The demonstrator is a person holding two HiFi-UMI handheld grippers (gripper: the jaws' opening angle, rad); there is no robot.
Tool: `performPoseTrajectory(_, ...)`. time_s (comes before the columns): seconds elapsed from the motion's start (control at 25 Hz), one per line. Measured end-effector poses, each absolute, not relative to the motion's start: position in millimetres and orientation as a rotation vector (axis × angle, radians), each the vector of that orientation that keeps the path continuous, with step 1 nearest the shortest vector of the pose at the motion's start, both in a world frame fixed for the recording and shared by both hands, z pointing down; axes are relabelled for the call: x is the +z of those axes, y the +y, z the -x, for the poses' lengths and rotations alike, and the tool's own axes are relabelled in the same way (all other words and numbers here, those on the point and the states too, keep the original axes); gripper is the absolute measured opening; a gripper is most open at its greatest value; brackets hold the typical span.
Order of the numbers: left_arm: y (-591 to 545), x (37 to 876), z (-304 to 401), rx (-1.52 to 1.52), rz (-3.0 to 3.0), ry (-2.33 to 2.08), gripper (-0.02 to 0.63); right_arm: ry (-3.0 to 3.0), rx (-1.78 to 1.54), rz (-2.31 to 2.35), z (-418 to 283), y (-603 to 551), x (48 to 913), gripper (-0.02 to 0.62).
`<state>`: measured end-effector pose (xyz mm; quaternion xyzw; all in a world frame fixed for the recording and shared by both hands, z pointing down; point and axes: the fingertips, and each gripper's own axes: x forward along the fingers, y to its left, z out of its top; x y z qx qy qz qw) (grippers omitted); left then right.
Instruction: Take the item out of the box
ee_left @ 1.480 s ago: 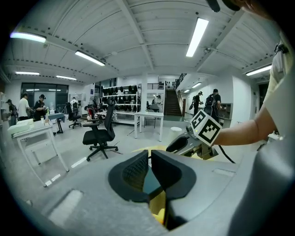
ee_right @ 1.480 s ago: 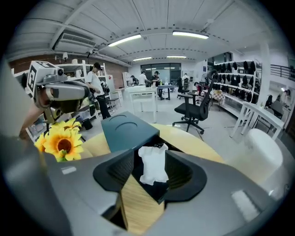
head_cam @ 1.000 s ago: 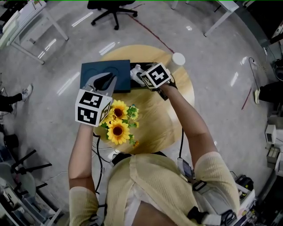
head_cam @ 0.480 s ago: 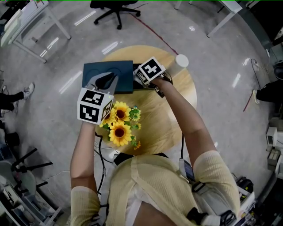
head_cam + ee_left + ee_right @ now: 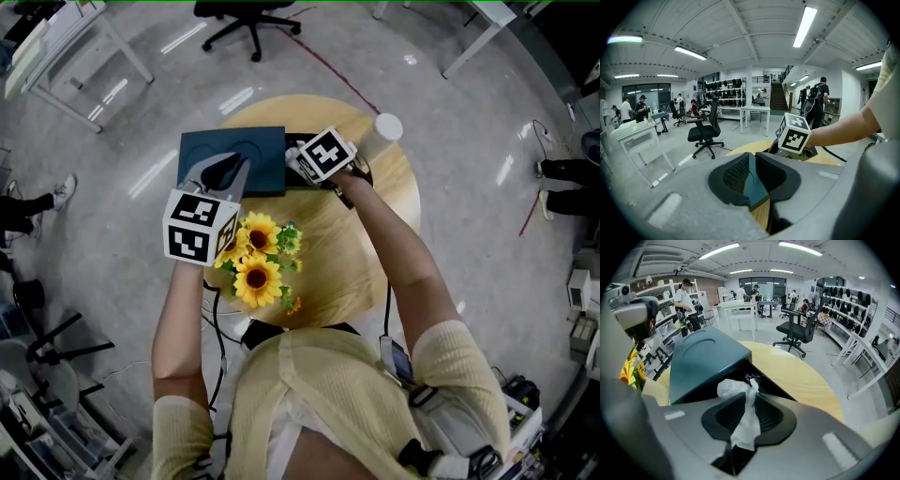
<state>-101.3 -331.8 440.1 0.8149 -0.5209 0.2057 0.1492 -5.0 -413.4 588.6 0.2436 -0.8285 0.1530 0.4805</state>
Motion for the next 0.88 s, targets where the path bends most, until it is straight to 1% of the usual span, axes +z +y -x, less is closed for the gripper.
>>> performPoseTrajectory(0.12,-327.1,434.2,107.8,0.572,-2.341,-1.522,0.046,-2.041,0.341,-0.628,1.2,-412.6,582.0,0.067)
performPoseTrajectory(0.56,-299.1,408.4,123.8,0.485,-2.374,-1.566,0.044,-2.115,0.274,-0.824,-22.7,-400.3,526.8,0.063)
performPoseTrajectory(0.88,-269.9,395.9,131.3,0.432,-2.392,-1.578,0.044,-2.209,0.258,-0.862,-22.5,-363.5,488.9,0.063)
